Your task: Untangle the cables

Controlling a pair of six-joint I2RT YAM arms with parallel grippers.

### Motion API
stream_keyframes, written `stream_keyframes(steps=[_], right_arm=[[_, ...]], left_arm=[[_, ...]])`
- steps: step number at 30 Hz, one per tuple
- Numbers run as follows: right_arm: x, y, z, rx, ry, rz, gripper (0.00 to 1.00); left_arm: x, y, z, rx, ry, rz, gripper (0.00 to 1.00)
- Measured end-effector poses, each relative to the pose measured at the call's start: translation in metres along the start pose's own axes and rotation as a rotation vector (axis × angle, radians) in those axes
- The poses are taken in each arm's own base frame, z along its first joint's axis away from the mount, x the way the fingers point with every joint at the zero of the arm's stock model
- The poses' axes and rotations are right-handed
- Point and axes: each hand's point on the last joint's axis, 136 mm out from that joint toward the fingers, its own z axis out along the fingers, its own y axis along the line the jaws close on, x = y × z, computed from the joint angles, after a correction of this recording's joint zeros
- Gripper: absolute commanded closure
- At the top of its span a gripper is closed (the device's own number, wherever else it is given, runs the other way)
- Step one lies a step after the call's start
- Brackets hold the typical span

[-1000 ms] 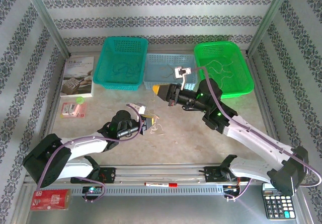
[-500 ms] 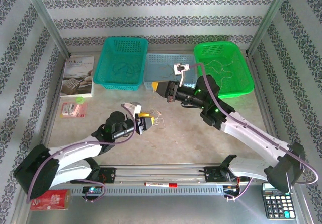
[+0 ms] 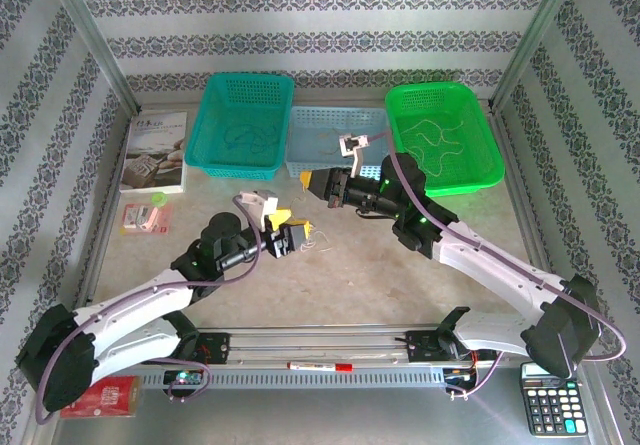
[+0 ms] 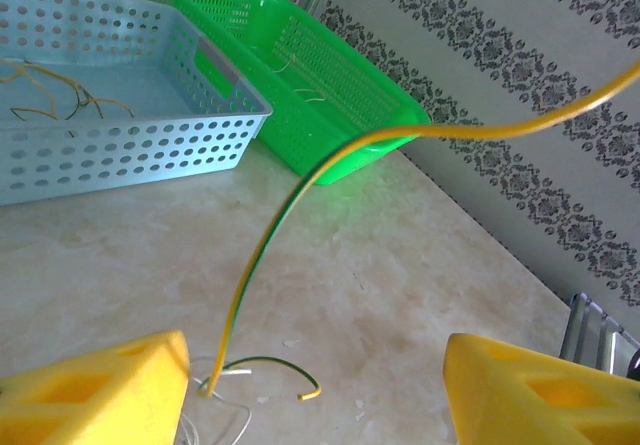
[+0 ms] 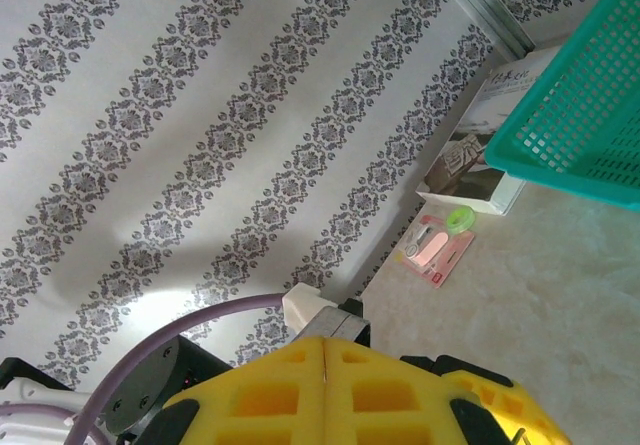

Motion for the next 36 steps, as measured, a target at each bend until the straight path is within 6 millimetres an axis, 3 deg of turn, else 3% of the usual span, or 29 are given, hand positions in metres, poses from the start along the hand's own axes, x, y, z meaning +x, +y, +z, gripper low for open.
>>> stream_keyframes(steps=[9,14,19,24,29,36], right_arm=[[0.010,0.006,0.002,-0.021,0.023,0.016,1.00],[0.018,0.019,0.002,-0.054,0.044,0.015,1.00],[0.012,0.029,0.002,-0.075,0.036,0.011,1.00],[-0.006,0.053,-0.001,-0.124,0.001,-0.007,1.00],[-0.026,0.075,-0.008,-0.166,-0.043,-0.037,1.00],[-0.055,0.072,-0.017,-0.149,-0.114,-0.058,1.00]], left_arm=[[-0.002,0.009,0.018,-0.045,0.021,0.038,0.34],[0.001,0.018,0.028,-0.076,0.019,0.051,0.56],[0.006,0.024,0.038,-0.083,0.022,0.036,0.78],[0.020,0.030,0.040,-0.085,0.024,0.015,0.81],[0.047,0.041,0.033,-0.103,0.061,-0.024,0.81],[0.062,0.047,0.027,-0.115,0.081,-0.049,0.79]])
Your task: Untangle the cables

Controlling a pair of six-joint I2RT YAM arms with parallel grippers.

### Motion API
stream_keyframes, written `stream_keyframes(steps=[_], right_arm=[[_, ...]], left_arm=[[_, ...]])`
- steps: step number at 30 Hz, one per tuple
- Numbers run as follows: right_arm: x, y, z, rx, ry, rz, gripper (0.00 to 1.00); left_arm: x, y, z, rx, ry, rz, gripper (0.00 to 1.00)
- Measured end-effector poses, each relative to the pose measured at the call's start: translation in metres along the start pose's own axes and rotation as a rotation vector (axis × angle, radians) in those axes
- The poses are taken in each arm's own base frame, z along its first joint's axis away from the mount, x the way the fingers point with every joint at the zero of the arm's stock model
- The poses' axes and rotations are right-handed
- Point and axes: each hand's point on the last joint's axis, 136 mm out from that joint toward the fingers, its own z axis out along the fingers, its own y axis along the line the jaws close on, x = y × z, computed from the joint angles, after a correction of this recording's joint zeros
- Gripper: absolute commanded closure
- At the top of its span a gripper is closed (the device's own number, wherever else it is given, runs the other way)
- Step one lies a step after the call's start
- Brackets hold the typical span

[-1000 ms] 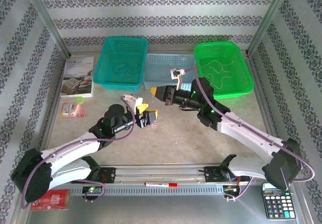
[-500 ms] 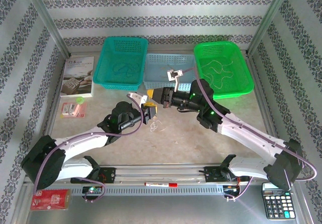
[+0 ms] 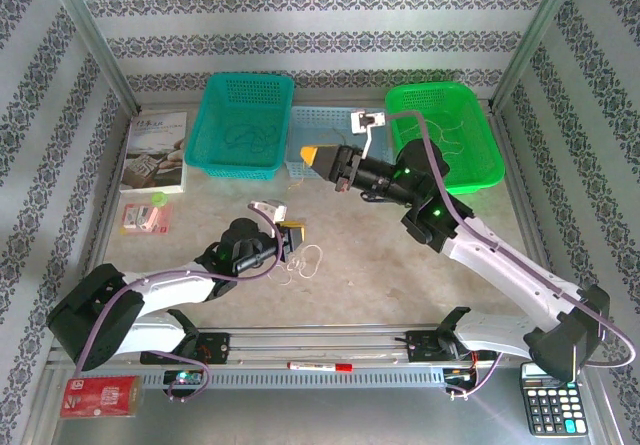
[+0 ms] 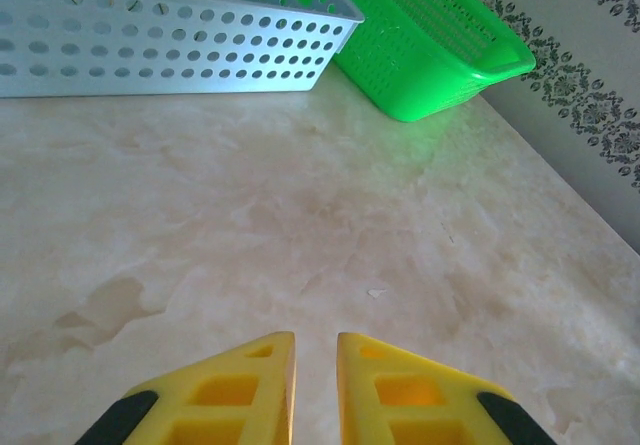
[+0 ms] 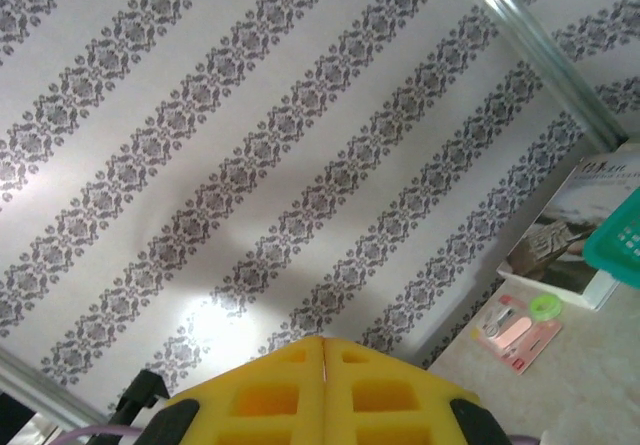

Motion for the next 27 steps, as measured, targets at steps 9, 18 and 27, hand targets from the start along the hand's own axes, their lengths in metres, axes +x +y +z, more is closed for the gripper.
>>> stream_keyframes(steps=[9,18,27], right_arm=[[-0.042,-0.047,-0.015,0.126,-0.111,-0.009,1.00],[-0.076,-0.162,-0.019,0.358,-0.176,0.045,1.00],[-0.108,-0.266,-0.011,0.482,-0.187,0.105,1.00]], left_arm=[[-0.017,-0.008,-0.009,0.020,-0.057,-0.009,0.52],[-0.040,-0.017,-0.026,0.032,-0.135,-0.012,0.15],[-0.054,-0.015,-0.046,-0.007,-0.180,-0.031,0.00]])
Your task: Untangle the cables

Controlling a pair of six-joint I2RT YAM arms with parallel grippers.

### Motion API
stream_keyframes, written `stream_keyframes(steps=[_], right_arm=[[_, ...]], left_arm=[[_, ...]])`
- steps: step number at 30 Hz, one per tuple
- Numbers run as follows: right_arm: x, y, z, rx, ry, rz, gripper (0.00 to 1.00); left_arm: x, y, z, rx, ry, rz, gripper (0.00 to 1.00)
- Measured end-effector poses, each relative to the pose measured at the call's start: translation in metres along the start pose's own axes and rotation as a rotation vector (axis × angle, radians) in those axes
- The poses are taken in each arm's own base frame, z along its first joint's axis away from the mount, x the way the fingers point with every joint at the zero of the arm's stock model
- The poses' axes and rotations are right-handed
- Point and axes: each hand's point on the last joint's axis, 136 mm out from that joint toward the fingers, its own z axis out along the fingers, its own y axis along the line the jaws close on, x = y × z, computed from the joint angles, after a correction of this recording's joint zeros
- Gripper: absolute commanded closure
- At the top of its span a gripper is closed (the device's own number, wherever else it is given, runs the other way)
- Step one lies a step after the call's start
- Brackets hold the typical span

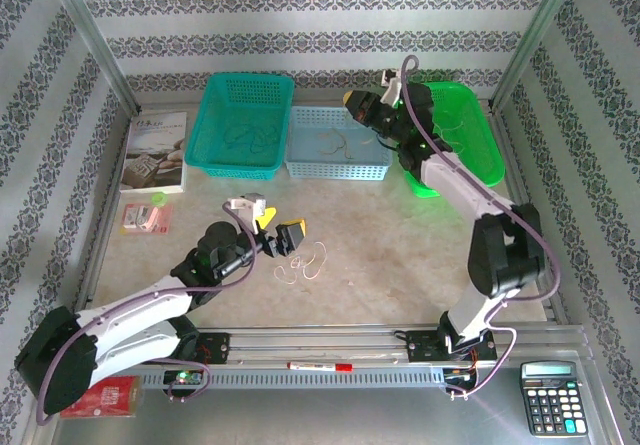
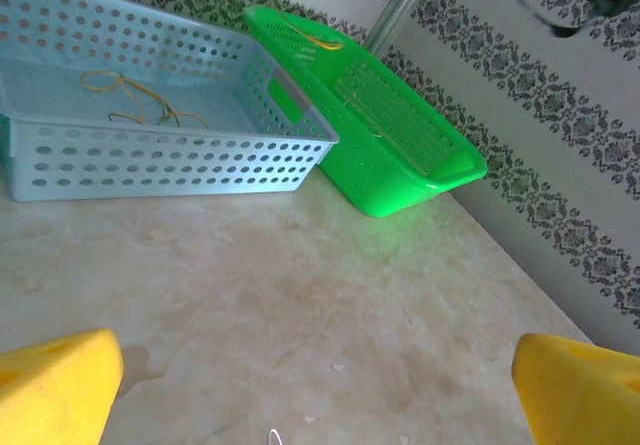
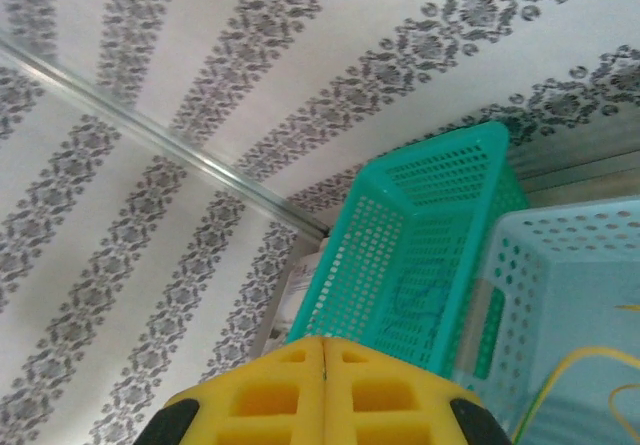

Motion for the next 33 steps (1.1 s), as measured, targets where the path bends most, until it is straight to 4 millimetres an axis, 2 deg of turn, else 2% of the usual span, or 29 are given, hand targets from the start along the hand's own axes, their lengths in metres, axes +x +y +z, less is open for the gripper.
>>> stream_keyframes(steps=[2,3,6,8,13,16,19,22,25,28,31,33], right_arm=[[-0.005,-0.014,0.014,0.014,0.003,0.008,1.00],[-0.007,-0.021,0.019,0.022,0.004,0.011,0.95],[-0.007,-0.038,0.035,0.042,0.019,0.017,0.65],[-0.003,-0.049,0.043,0.056,0.036,0.018,0.54],[0.008,-0.064,0.046,0.090,0.074,0.024,0.52],[0.009,-0.060,0.041,0.088,0.076,0.003,0.52],[0.015,-0.052,0.027,0.086,0.083,-0.018,0.52],[0.026,-0.034,0.008,0.070,0.092,-0.048,0.52],[0.047,-0.007,-0.012,0.035,0.110,-0.093,0.52],[0.080,0.016,-0.031,-0.004,0.152,-0.136,0.52],[0.123,0.025,-0.051,-0.020,0.214,-0.173,0.52],[0.155,0.023,-0.063,-0.014,0.264,-0.193,0.51]], left_arm=[[-0.001,0.001,-0.004,-0.012,-0.001,0.000,0.00],[-0.002,0.002,-0.006,-0.020,-0.002,0.000,0.00],[-0.002,0.004,-0.010,-0.034,0.000,0.000,0.00],[-0.002,0.006,-0.012,-0.045,0.005,0.000,0.00],[-0.004,0.007,-0.014,-0.063,0.015,0.000,0.00],[-0.005,0.007,-0.014,-0.065,0.018,-0.002,0.00],[-0.004,0.007,-0.014,-0.066,0.020,-0.009,0.00],[-0.002,0.008,-0.013,-0.073,0.024,-0.026,0.00],[-0.002,0.010,-0.012,-0.078,0.026,-0.041,0.00],[-0.002,0.010,-0.012,-0.082,0.024,-0.059,0.00],[-0.001,0.013,-0.013,-0.097,0.022,-0.080,0.00],[0.001,0.016,-0.013,-0.113,0.029,-0.101,0.00]])
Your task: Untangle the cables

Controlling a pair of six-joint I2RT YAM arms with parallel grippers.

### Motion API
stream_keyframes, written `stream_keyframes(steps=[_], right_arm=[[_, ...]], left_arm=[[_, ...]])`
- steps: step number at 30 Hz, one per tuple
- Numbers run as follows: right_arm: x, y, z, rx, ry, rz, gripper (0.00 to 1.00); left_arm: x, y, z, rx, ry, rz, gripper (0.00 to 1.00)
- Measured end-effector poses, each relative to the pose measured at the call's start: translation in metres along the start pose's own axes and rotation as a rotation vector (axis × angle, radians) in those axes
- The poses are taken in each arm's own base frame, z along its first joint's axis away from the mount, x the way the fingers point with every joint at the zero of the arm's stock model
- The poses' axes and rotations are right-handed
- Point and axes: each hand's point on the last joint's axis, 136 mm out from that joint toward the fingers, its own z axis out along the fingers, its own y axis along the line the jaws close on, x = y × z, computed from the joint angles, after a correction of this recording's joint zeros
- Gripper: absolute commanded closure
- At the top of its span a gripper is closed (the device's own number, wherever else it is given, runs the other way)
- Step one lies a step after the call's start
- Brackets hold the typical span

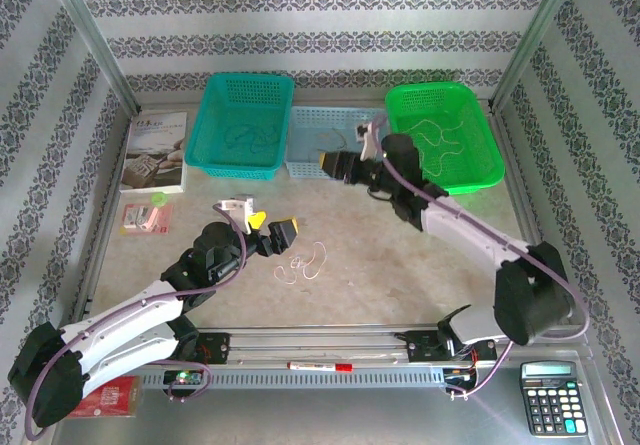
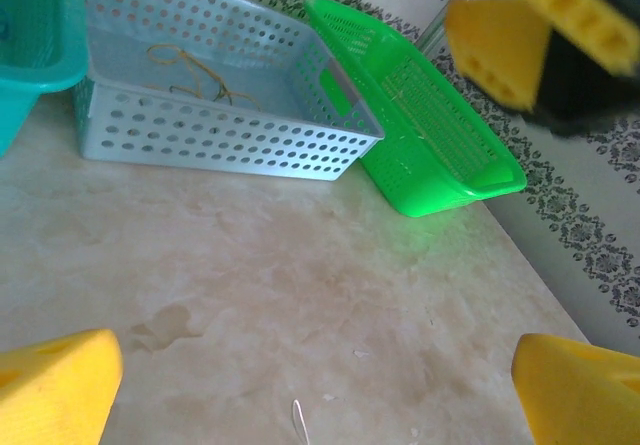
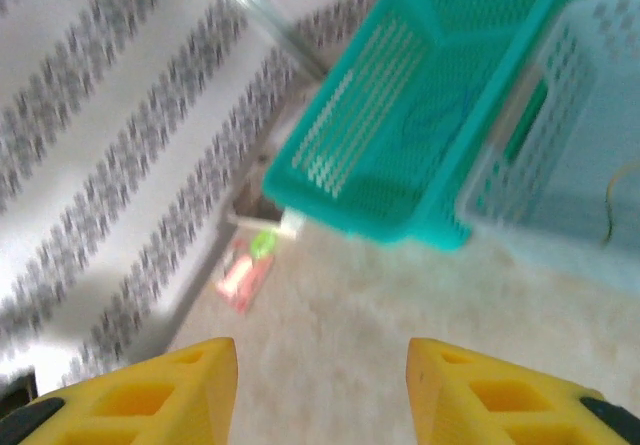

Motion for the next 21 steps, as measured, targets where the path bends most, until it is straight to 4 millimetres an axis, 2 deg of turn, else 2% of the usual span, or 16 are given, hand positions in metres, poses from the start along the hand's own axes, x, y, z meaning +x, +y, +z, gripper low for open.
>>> stream_keyframes(steps=[5,9,15,21], right_arm=[[0.077,0.000,-0.013,0.037,0.118,-0.043,0.50],[0.126,-0.002,-0.025,0.070,0.191,-0.087,0.50],[0.183,-0.011,-0.034,0.114,0.300,-0.124,0.50],[0.228,0.013,-0.031,0.079,0.418,-0.225,0.50]], left_arm=[[0.009,0.013,-0.005,-0.057,0.024,-0.059,0.00],[0.017,0.025,-0.012,-0.116,0.051,-0.098,0.00],[0.042,0.046,-0.022,-0.223,0.160,-0.128,0.00],[0.049,0.054,-0.032,-0.272,0.194,-0.149,0.00]])
